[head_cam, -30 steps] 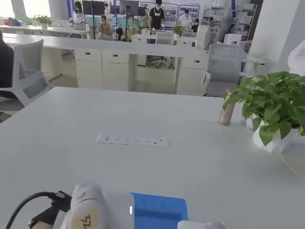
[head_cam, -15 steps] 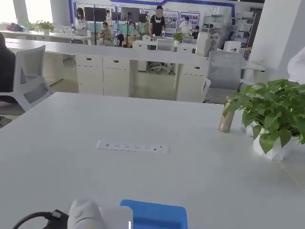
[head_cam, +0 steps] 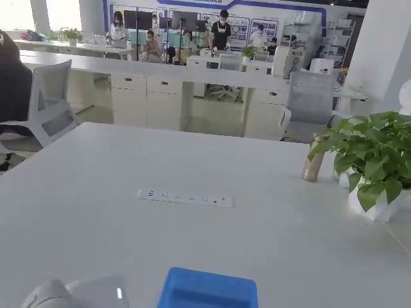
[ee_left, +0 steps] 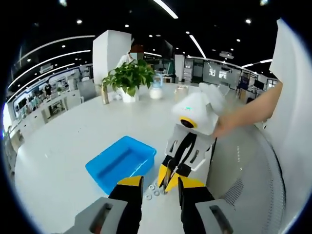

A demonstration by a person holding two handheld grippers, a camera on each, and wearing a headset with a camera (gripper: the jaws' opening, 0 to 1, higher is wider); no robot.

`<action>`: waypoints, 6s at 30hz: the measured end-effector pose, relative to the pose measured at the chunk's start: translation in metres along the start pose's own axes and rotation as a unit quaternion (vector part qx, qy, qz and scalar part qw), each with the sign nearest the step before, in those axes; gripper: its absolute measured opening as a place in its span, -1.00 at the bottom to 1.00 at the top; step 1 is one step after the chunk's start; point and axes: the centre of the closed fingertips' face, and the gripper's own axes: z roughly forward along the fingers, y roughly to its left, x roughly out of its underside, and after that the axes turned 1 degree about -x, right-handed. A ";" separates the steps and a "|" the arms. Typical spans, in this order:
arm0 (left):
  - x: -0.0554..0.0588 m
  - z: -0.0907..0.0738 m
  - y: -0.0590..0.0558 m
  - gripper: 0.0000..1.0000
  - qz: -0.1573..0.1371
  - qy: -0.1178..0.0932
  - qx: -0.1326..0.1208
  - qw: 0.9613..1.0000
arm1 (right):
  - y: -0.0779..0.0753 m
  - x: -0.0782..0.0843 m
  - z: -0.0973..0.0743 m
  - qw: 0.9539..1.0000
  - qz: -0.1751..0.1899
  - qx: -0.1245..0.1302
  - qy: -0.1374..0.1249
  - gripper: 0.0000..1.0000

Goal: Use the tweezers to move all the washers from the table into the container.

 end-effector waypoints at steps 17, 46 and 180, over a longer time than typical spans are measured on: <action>0.012 -0.032 0.009 0.68 -0.119 -0.077 -0.134 0.981 | -0.010 -0.003 -0.007 0.997 0.066 0.030 -0.001 -0.96; 0.011 -0.055 0.008 0.79 -0.159 -0.130 -0.169 0.964 | -0.065 -0.077 -0.075 0.974 0.189 0.031 -0.124 -0.95; 0.026 -0.057 0.003 0.70 -0.159 -0.113 -0.160 0.968 | -0.022 0.000 -0.009 1.000 -0.005 0.025 0.009 -0.94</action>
